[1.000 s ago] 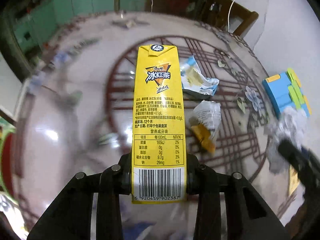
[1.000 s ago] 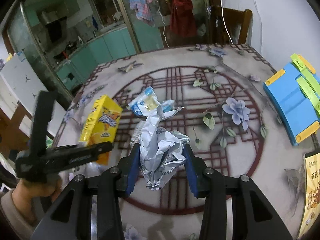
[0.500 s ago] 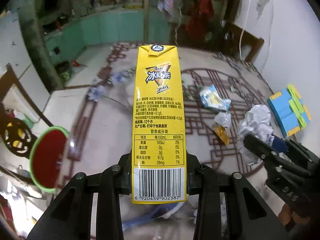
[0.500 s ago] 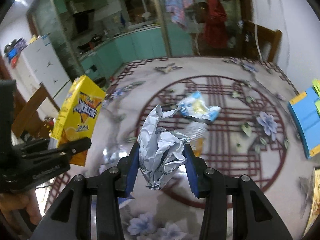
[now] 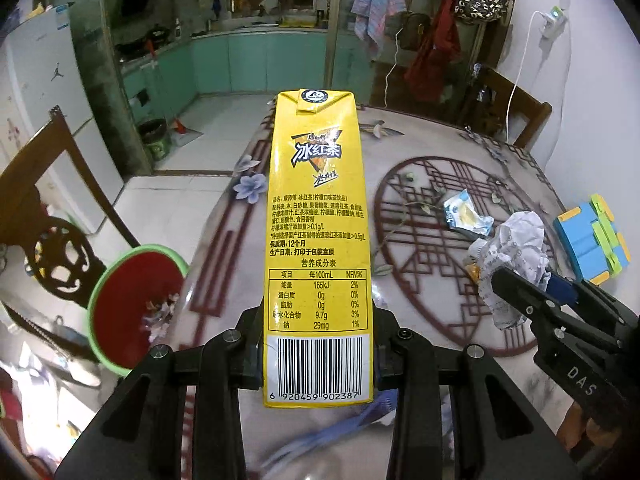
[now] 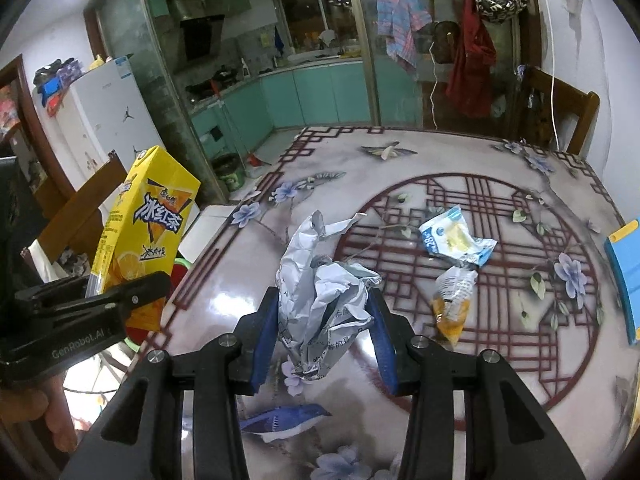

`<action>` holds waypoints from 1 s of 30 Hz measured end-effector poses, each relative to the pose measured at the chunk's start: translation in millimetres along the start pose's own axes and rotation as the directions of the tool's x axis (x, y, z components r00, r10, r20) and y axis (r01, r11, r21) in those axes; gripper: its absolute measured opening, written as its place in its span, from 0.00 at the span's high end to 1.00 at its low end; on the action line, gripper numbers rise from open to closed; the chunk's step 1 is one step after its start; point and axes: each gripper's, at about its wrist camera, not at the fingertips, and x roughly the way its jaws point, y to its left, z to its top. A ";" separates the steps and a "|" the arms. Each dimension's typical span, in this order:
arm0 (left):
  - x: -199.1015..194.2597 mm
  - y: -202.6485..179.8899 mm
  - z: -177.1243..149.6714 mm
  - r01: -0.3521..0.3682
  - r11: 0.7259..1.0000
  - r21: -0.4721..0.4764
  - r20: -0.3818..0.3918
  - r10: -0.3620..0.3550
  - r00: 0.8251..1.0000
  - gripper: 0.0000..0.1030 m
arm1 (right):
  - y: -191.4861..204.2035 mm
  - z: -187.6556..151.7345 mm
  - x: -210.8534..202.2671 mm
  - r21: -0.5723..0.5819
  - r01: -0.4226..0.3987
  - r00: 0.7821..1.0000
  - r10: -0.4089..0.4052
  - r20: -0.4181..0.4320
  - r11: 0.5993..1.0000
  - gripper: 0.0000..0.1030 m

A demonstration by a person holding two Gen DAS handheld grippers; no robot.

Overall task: Collect trash
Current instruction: 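Carry the yellow carton and crumpled foil with both tools over the red bucket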

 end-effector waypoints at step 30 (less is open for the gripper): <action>-1.2 194.5 -12.2 -0.047 0.996 -0.082 -0.041 0.044 0.998 0.67 | 199.8 34.2 57.2 -0.073 -0.041 0.999 0.042 0.014 0.997 0.60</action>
